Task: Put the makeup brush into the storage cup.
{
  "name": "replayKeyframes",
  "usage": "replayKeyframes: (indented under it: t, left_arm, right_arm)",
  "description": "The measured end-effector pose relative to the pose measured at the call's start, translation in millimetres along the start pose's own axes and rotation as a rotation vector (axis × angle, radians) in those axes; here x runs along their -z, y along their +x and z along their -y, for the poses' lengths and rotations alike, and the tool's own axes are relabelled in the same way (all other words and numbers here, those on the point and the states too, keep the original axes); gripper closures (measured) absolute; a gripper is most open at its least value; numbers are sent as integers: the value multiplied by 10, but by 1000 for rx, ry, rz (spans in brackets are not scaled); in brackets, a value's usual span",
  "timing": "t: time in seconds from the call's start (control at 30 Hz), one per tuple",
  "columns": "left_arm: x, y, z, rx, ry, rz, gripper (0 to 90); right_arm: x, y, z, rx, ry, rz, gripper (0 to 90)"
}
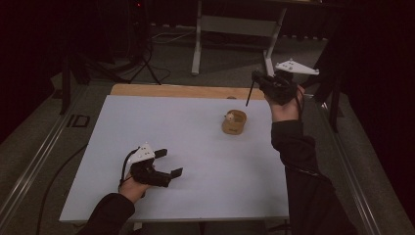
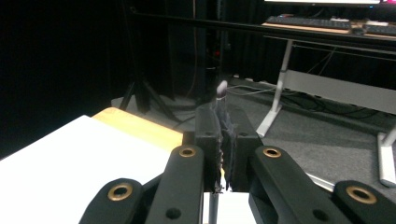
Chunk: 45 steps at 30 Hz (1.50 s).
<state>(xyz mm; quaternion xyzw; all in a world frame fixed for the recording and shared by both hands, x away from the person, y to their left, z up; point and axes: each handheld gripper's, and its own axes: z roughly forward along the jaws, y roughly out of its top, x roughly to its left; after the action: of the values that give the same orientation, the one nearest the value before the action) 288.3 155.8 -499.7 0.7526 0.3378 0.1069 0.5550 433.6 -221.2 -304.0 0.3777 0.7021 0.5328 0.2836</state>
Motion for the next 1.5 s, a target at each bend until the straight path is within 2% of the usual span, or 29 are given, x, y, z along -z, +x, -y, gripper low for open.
replayKeyframes:
  t: [0.33,0.57,0.93,1.2,1.4,1.5]
  left_arm:
    - [-11,-12,9,-8,2,1,40]
    - [-11,-26,8,-13,3,7,40]
    - [-10,-31,11,-20,3,12,40]
    - [-14,-35,15,-21,3,16,40]
    - [-13,-34,18,-20,3,19,40]
    - [-8,-39,18,-18,1,20,40]
  right_arm:
    - [-195,-9,162,18,22,18,857]
    - [-338,5,316,-7,40,21,857]
    - [-494,-7,541,8,74,42,857]
    - [-567,-36,652,-11,93,48,857]
    - [-614,-46,704,-3,111,53,857]
    - [-631,-62,744,-19,114,52,857]
